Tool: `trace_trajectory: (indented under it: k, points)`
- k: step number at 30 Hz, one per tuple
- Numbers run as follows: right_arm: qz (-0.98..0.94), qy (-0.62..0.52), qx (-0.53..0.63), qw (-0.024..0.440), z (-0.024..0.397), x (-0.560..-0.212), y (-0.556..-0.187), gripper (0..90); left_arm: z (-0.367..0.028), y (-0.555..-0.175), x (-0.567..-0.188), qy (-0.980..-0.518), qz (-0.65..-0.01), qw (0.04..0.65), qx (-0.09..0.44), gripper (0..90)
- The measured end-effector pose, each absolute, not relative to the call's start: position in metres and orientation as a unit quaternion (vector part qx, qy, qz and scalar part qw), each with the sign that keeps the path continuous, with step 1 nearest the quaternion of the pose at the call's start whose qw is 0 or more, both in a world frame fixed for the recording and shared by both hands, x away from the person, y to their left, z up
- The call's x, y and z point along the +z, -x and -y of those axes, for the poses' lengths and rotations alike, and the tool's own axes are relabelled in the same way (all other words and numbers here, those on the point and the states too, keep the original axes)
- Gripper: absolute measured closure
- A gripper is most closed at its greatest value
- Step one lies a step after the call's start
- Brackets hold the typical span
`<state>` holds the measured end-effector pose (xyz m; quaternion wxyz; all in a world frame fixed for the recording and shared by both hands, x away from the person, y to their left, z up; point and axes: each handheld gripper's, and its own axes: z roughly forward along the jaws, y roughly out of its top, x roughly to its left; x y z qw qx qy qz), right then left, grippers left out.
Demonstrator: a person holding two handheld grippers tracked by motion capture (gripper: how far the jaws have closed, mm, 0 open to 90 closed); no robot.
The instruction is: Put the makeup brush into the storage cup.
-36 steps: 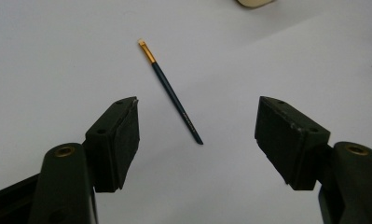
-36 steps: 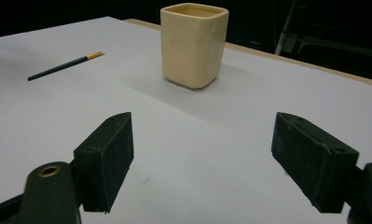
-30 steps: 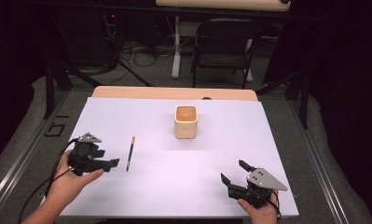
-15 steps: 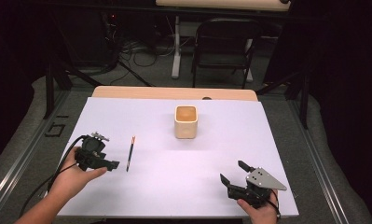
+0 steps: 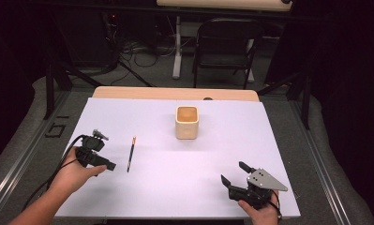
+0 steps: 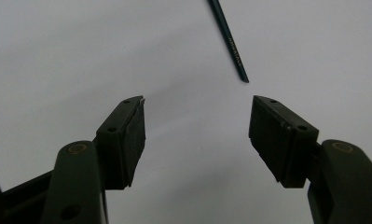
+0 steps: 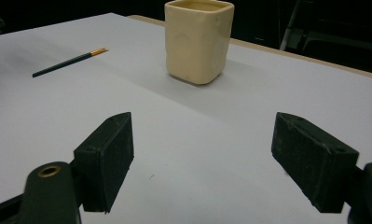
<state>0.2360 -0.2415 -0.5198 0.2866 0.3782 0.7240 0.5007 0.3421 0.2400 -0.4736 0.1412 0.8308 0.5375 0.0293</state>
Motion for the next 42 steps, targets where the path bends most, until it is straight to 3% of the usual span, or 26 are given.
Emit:
trace_trajectory:
  k: [16, 42]
  points:
    - [-0.725, -0.379, 0.5, 0.286, 0.241, -0.52, -0.236, 20.8, -0.239, -0.356, -0.477, -0.822, -0.556, 0.12, 0.02, 37.9]
    - [-0.726, -0.378, 0.501, 0.282, 0.242, -0.521, -0.237, 20.8, -0.191, -0.385, -0.481, -0.832, -0.543, 0.111, 0.017, 40.7]
